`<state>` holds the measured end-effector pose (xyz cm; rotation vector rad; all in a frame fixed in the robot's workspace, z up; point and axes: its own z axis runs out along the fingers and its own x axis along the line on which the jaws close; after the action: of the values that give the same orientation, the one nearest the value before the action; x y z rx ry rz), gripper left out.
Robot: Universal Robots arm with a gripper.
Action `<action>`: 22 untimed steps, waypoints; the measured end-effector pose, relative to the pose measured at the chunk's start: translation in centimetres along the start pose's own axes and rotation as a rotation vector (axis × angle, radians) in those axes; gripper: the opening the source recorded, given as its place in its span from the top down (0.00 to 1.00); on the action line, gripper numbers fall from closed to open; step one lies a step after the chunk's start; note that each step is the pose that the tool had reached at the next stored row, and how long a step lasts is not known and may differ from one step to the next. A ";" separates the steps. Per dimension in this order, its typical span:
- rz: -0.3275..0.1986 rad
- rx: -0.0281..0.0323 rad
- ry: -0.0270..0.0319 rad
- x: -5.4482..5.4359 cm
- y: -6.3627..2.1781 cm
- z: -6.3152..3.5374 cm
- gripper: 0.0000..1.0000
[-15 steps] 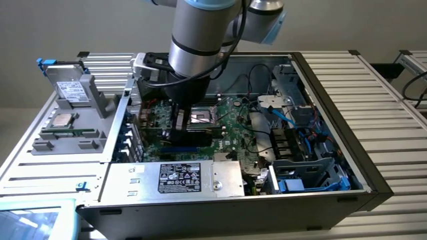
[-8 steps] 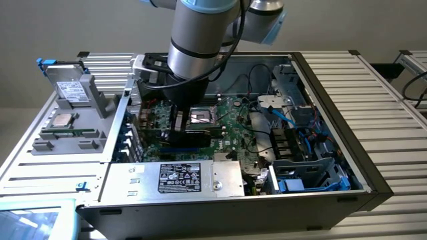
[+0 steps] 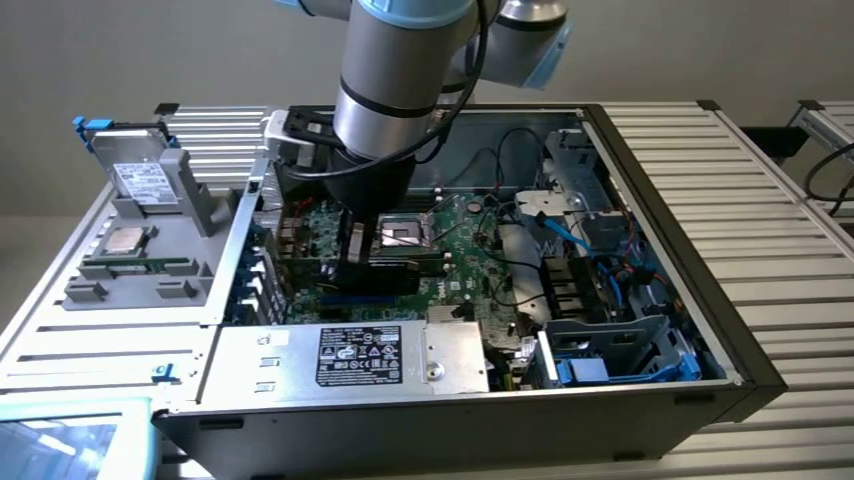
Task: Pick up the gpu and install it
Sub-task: 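Insert the gpu into the slot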
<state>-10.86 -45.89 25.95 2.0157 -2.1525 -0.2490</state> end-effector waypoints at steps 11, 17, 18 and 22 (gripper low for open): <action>-0.016 -0.0048 0.0046 -0.2 0.00 0.00 0.72; -0.018 -0.0070 0.0055 -0.3 -0.06 0.35 0.72; -0.018 -0.0075 0.0055 -0.5 -0.05 0.35 0.72; -0.019 -0.0087 0.0056 -0.6 -0.02 0.36 0.72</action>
<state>-10.89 -45.29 25.58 2.0303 -2.1265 -0.2546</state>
